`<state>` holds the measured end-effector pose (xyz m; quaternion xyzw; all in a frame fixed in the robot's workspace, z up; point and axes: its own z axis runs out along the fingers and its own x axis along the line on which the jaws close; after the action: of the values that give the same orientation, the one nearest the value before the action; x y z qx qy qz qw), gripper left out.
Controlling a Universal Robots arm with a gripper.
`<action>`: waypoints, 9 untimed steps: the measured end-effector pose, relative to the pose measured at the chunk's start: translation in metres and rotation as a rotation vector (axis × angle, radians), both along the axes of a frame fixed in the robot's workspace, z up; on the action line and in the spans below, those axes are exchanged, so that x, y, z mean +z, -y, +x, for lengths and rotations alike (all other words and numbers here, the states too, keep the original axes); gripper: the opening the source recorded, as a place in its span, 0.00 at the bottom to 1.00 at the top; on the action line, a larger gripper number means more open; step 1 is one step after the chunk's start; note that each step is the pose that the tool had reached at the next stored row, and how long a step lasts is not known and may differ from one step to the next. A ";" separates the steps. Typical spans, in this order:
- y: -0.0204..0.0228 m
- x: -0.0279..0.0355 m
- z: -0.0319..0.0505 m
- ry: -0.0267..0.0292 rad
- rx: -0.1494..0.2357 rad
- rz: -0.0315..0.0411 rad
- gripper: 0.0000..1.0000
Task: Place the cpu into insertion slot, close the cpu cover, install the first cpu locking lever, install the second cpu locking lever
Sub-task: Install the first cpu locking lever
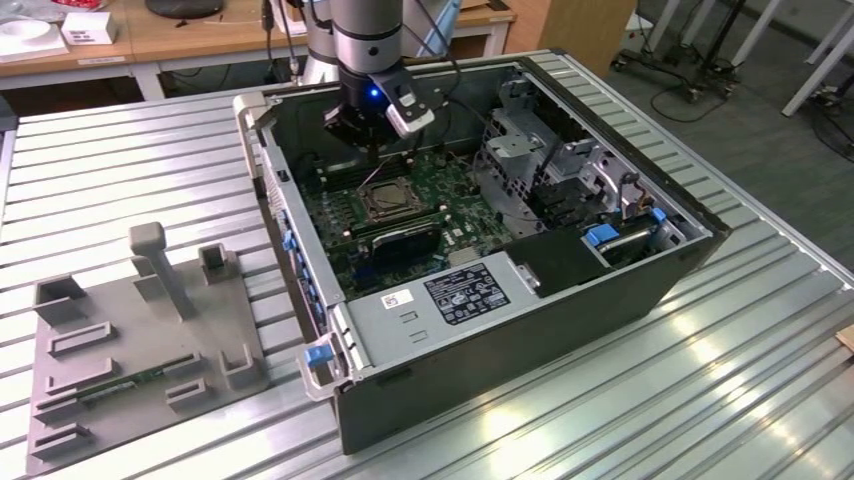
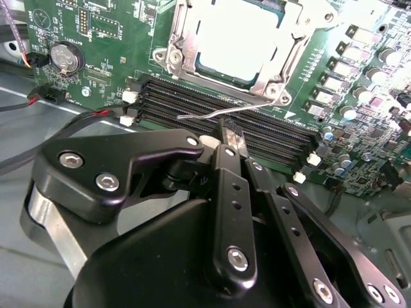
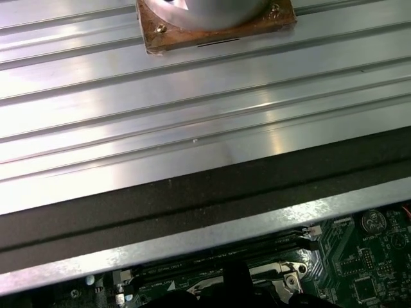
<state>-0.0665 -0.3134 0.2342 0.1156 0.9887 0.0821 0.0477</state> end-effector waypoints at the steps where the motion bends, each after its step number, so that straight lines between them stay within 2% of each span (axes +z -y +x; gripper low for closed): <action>1: 0.0001 -0.0005 0.0000 0.0000 0.000 0.0000 0.11; 9: 0.0002 -0.0014 0.0008 0.0002 0.000 0.0003 0.11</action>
<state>-0.0657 -0.3136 0.2328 0.1156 0.9887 0.0823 0.0478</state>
